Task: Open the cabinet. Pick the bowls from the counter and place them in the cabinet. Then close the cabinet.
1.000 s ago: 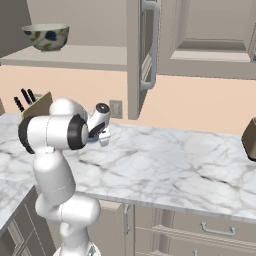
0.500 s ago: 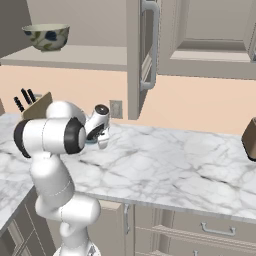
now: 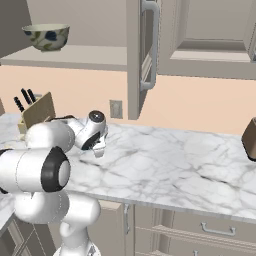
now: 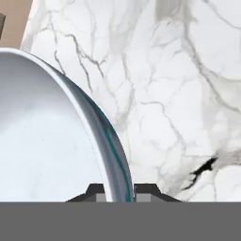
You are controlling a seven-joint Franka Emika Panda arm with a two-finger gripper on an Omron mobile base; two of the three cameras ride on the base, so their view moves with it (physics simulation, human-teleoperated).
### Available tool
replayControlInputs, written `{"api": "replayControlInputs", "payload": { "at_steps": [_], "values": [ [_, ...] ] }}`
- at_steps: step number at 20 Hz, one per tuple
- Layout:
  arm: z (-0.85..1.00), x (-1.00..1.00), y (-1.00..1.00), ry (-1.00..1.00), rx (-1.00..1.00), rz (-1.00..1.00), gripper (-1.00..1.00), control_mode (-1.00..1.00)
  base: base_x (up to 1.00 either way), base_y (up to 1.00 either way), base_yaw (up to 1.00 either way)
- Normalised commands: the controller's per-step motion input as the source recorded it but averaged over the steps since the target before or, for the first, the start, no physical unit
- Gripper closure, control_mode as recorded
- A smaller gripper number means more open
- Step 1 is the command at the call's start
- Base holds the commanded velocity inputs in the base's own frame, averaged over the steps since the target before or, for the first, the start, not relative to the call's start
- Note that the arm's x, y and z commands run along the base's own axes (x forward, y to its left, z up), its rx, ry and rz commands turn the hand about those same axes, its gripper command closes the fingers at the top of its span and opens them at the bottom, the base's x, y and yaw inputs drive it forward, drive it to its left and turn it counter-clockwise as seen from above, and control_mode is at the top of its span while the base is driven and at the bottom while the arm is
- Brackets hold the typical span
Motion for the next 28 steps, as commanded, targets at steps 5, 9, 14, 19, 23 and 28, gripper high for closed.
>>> {"api": "replayControlInputs", "payload": {
  "at_steps": [5, 9, 14, 19, 23, 28],
  "values": [
    [0.6, -0.76, -0.17, -0.03, 0.04, -0.02, 1.0, -1.0, 0.0, 0.0, 0.0],
    [0.61, -0.72, -0.18, 0.0, 0.04, -0.01, 1.0, -1.0, 0.0, 0.0, 0.0],
    [0.52, -0.67, -0.11, 0.0, 0.0, -0.05, 1.0, -1.0, 0.0, 0.0, 0.0],
    [0.28, -0.7, -0.2, 0.04, 0.03, -0.02, 1.0, -1.0, 0.0, 0.0, 0.0],
    [0.26, -0.7, -0.17, 0.06, 0.03, -0.01, 1.0, -1.0, 0.0, 0.0, 0.0],
    [0.6, -0.56, -0.14, 0.01, 0.0, -0.04, 1.0, -1.0, 0.0, 0.0, 0.0]
  ]
}}
